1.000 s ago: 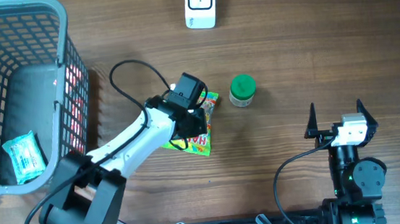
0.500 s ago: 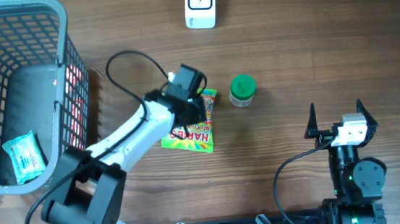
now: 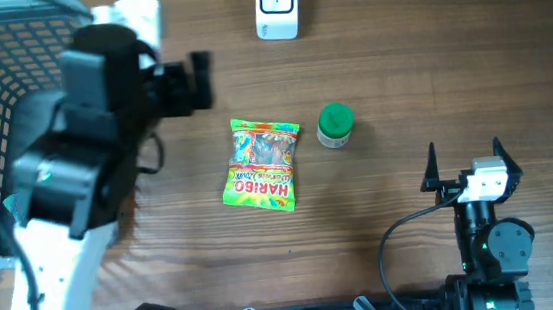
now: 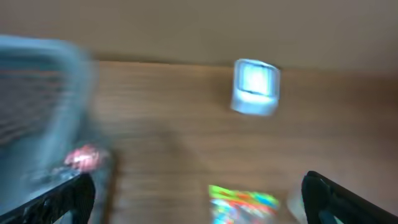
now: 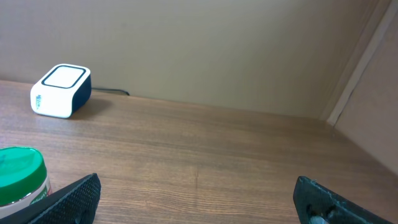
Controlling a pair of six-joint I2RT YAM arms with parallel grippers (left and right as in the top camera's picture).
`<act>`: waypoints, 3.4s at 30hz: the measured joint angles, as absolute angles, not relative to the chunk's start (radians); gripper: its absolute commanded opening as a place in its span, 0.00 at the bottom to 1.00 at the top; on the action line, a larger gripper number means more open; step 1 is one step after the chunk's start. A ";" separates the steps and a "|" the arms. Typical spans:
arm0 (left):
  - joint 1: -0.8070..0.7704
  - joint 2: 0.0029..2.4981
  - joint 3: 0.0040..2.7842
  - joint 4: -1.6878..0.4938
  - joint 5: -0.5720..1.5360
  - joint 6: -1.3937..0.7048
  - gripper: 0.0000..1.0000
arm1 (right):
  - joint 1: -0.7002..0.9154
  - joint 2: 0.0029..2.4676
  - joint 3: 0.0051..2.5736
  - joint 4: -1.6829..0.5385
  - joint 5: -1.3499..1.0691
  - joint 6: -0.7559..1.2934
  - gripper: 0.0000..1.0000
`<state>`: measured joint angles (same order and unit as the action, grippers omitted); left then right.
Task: Scan the item barcode
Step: 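Reach the left gripper into the basket and grasp the red-white packet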
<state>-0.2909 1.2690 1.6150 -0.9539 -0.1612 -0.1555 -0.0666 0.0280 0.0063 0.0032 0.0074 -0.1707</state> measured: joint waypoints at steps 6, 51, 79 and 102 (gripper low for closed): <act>0.062 1.286 1.615 -0.992 -0.252 -0.501 1.00 | -0.067 0.028 0.006 0.003 0.007 -0.171 1.00; 0.349 2.129 1.620 -0.683 0.081 -0.481 0.81 | -0.067 0.028 0.006 0.003 0.007 -0.170 1.00; 0.401 1.991 1.621 -1.009 -0.094 -0.497 1.00 | -0.067 0.028 0.006 0.003 0.007 -0.170 1.00; 0.384 2.123 1.621 -1.002 -0.061 -0.520 0.66 | -0.067 0.028 0.006 0.003 0.007 -0.171 1.00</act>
